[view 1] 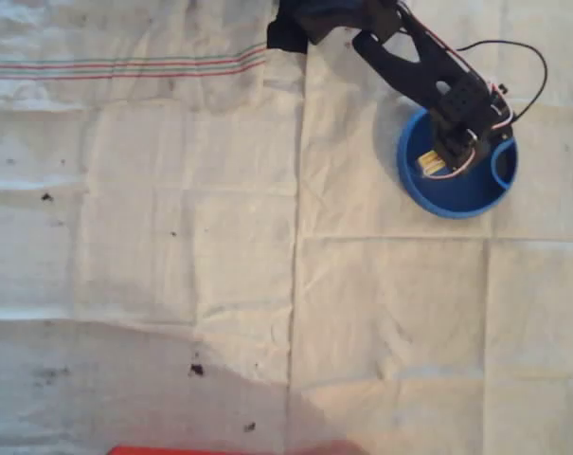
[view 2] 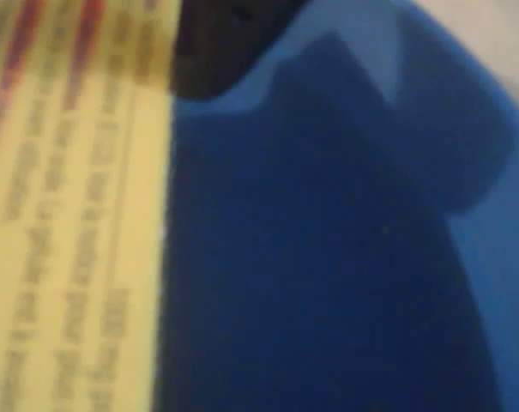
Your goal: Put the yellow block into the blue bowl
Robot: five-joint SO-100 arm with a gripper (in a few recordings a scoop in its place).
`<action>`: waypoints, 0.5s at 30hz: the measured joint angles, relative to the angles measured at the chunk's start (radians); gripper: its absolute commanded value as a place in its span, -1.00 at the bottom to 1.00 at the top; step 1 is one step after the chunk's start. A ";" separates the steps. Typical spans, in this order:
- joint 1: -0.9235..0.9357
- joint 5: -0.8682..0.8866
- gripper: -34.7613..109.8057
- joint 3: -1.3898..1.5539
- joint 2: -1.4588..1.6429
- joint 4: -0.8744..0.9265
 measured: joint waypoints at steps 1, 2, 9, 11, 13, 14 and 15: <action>0.000 0.000 -0.24 0.000 0.008 0.000; 0.000 0.000 -0.31 0.000 0.017 0.000; 0.000 0.000 -0.48 0.000 0.195 0.095; 0.000 0.000 -0.52 0.000 0.239 0.133; 0.000 0.000 -0.53 0.000 0.288 0.150; 0.000 0.000 -0.52 0.000 0.316 0.150; 0.000 0.000 -0.52 0.000 0.339 0.155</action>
